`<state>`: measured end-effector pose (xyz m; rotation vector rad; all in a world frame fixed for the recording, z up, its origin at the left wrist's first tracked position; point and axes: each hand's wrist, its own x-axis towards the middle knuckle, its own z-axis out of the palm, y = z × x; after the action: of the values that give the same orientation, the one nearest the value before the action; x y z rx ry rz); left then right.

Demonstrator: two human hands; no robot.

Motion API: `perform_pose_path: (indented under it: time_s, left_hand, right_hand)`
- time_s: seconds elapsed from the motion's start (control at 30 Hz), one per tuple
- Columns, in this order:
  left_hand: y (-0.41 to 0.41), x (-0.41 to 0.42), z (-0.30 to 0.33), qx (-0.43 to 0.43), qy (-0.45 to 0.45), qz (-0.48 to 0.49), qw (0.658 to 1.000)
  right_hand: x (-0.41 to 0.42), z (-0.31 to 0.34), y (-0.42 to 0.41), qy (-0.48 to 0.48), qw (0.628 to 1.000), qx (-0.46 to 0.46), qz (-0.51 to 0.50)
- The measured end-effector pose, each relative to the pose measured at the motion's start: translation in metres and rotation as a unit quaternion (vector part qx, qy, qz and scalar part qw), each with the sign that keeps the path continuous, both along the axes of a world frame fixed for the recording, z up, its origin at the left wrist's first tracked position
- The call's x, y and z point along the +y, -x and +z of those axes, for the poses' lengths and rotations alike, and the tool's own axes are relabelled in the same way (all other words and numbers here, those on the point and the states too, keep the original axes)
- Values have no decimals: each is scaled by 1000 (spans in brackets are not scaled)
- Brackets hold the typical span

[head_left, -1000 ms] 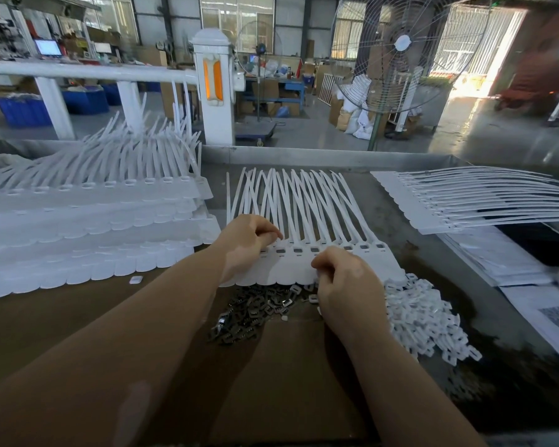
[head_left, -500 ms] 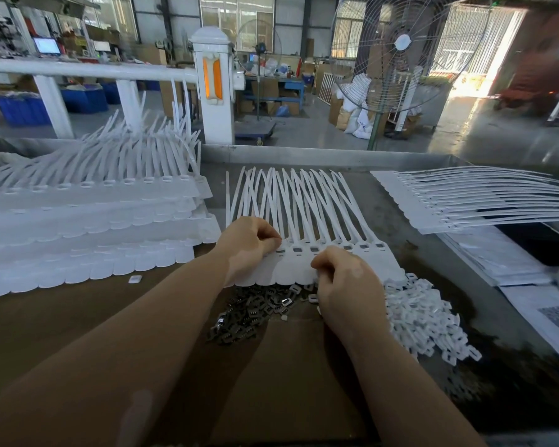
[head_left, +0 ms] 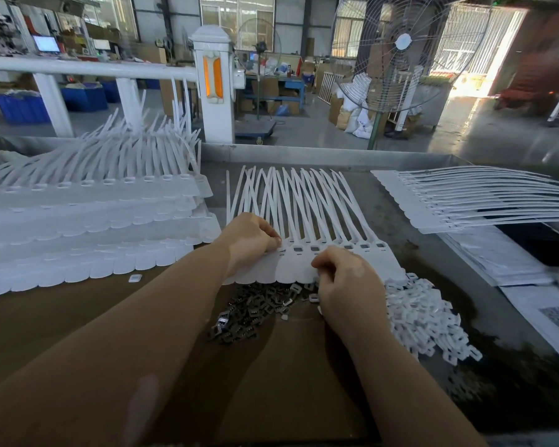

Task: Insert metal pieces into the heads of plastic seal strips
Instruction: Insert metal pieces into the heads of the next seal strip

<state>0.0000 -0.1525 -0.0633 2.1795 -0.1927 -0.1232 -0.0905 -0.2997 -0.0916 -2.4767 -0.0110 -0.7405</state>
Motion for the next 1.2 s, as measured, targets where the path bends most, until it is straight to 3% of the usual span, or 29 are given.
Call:
perform_pose_path:
  time_s: [0.6,1.2]
  left_hand:
    - [-2,0,1,-4,-12,7,1000]
    - [-1,2,0,23,35,26,999]
  right_hand:
    - [0,0,0,-1,1000,3,3]
    - [0,-2,0,4,1000,4,1]
